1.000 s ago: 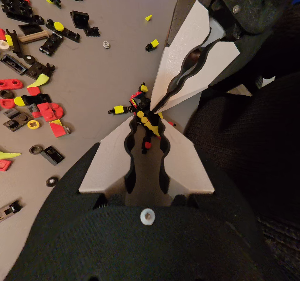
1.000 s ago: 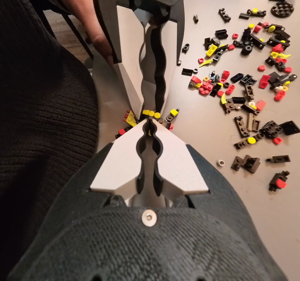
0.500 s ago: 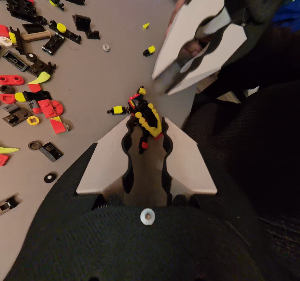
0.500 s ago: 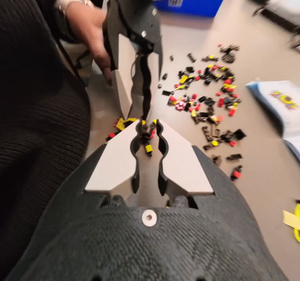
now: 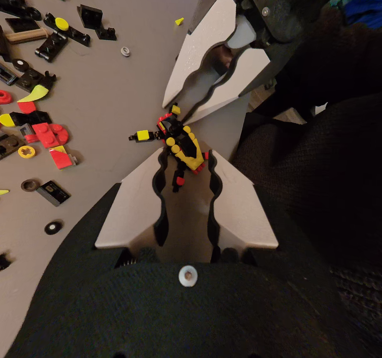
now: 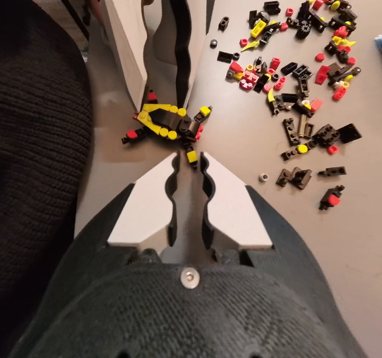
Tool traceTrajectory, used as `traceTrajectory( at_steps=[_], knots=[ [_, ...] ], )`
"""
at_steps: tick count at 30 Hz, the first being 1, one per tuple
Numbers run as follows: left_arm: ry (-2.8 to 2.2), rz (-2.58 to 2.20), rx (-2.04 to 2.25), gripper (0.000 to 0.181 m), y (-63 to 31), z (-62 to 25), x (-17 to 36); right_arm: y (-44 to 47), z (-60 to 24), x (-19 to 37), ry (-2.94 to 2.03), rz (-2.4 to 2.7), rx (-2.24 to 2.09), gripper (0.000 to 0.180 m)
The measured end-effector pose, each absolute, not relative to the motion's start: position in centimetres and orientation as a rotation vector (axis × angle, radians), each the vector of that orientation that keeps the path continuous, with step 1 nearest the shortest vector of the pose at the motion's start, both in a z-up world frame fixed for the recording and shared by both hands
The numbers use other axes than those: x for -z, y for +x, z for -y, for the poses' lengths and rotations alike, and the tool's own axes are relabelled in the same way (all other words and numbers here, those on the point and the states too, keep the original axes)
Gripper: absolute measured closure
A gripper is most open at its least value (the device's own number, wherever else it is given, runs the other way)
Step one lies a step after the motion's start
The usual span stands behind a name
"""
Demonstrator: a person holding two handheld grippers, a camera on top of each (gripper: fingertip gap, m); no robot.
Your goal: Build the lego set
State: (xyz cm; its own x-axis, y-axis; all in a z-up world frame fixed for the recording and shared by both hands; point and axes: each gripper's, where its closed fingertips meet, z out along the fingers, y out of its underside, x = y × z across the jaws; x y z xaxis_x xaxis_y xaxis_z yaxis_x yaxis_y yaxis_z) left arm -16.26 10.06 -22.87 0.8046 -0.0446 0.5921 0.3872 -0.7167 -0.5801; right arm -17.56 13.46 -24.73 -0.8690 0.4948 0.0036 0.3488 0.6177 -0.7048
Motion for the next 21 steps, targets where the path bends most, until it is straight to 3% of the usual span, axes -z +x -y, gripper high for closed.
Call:
traceTrajectory(
  at_steps=[1,10,21],
  knots=[
    [-2.259,0.25,0.765,0.143,-16.2,-10.1,22.9,-17.6,-13.5,24.7,-0.706,2.65,-1.094,0.171],
    [-2.168,0.248,0.737,0.127,-17.3,-10.3,21.4,-17.8,-13.5,23.1,-0.868,2.621,-1.272,0.173],
    [-2.258,0.146,0.409,0.105,-18.0,-11.1,22.3,-18.8,-14.0,22.1,-1.596,2.471,-1.662,0.173]
  ],
)
